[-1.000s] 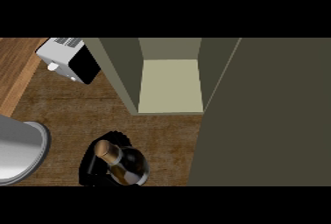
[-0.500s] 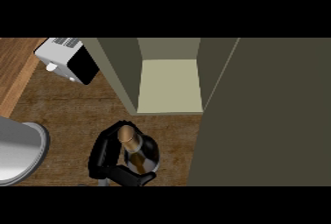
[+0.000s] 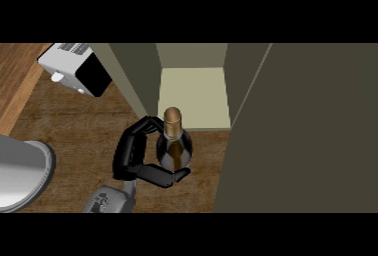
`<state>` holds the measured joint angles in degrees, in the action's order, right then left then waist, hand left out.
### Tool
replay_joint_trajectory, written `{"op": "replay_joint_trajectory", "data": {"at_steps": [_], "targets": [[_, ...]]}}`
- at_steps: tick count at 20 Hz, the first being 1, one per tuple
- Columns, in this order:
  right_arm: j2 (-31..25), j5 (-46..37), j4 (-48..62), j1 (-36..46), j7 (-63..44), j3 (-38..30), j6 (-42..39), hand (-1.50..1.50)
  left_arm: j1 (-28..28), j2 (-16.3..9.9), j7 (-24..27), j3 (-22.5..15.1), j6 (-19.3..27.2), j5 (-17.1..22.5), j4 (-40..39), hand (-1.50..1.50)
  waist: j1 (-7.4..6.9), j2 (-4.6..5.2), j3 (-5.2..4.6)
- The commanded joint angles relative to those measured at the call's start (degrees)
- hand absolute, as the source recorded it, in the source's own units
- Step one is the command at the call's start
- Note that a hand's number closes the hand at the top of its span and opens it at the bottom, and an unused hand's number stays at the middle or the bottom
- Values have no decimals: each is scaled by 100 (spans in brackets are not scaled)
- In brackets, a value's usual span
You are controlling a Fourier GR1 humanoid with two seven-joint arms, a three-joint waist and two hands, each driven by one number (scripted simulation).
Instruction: Pick up the wine, place it into the cabinet and close the cabinet
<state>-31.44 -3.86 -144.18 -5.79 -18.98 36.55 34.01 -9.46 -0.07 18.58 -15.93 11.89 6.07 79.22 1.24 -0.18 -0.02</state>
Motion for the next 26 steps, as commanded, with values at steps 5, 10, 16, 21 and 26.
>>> {"op": "replay_joint_trajectory", "data": {"at_steps": [5,10,16,21,26], "targets": [[131,-192,-1060,-27,-620,158,115,-150,-952,6,-367,142,191,-77,-634,150,-42,5,-7],[-59,-142,-993,-450,-93,301,-38,-150,-1625,7,63,271,154,326,-1864,150,46,20,-4],[-293,331,-1166,-752,212,-29,-198,-150,-2185,7,261,-14,668,713,-2378,150,122,18,3],[-27,462,-814,-413,175,-92,-275,-150,-2875,7,420,-102,643,1250,-3141,150,113,41,-1],[-83,412,-974,-738,326,34,-305,-150,-3430,7,704,-42,783,1533,-3958,150,236,54,-3]]}}
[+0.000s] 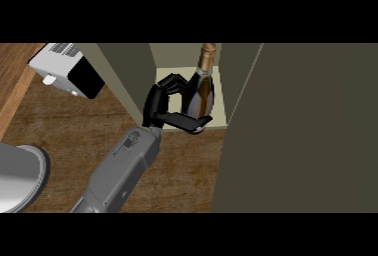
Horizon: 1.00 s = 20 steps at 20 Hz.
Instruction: Pick up the wine, place it into the cabinet and close the cabinet
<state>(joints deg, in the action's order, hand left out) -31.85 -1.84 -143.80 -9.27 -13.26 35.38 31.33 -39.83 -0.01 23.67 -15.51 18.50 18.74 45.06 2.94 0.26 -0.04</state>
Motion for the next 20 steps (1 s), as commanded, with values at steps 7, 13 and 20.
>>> {"op": "replay_joint_trajectory", "data": {"at_steps": [7,13,20], "targets": [[-24,392,-1078,-381,-135,-108,-86,-150,-1305,1,-50,4,307,131,-1630,150,94,30,3],[1,317,-1048,-652,66,272,-204,-150,-1433,1,214,167,386,506,-2312,150,231,59,-5],[-16,458,-818,-796,417,153,-345,-150,-1717,1,329,447,205,837,-2957,150,245,86,0]]}}
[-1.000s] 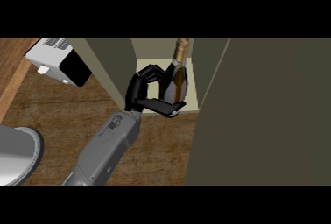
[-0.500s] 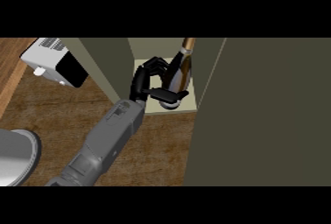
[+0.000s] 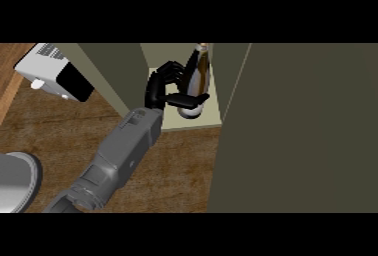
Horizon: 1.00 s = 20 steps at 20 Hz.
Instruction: Pick up the wine, place it into the cabinet and close the cabinet
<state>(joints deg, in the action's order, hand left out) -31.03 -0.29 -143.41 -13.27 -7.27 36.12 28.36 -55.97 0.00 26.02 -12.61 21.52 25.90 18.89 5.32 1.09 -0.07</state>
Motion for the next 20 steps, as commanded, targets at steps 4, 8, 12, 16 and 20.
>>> {"op": "replay_joint_trajectory", "data": {"at_steps": [4,8,12,16,20], "targets": [[-76,413,-765,-180,-235,-147,-135,-150,-468,-83,191,363,-7,114,-659,150,-3,52,-1],[-125,394,-880,-349,-86,-12,-221,-150,-559,-258,397,450,201,88,-856,150,116,70,-1],[-92,449,-867,-448,47,126,-298,-150,-832,-301,366,357,387,-73,-1078,-150,240,84,2],[-31,402,-735,-534,232,173,-313,-150,-791,-446,587,281,422,-218,-1267,-150,204,92,-1],[-92,322,-592,-672,498,222,-442,-150,-965,-356,569,292,816,-266,-1415,-150,217,68,5]]}}
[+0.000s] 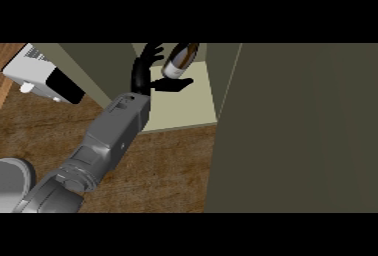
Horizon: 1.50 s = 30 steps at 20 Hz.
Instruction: Pick up the wine, place it into the cabinet and close the cabinet
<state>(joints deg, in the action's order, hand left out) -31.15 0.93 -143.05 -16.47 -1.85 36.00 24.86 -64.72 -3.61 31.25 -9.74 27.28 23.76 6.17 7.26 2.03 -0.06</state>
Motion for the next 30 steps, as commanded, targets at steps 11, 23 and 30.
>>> {"op": "replay_joint_trajectory", "data": {"at_steps": [11,23,30], "targets": [[-110,201,-612,-428,101,155,-146,-150,-72,-165,403,260,-856,147,38,-150,-33,-10,-7],[-381,266,-1141,-871,-100,30,-149,-150,-397,115,530,644,-1906,457,318,-150,-227,-124,0],[-422,402,-1364,-887,-322,-257,-87,-150,-470,354,303,639,-1876,509,503,-150,-423,-193,4]]}}
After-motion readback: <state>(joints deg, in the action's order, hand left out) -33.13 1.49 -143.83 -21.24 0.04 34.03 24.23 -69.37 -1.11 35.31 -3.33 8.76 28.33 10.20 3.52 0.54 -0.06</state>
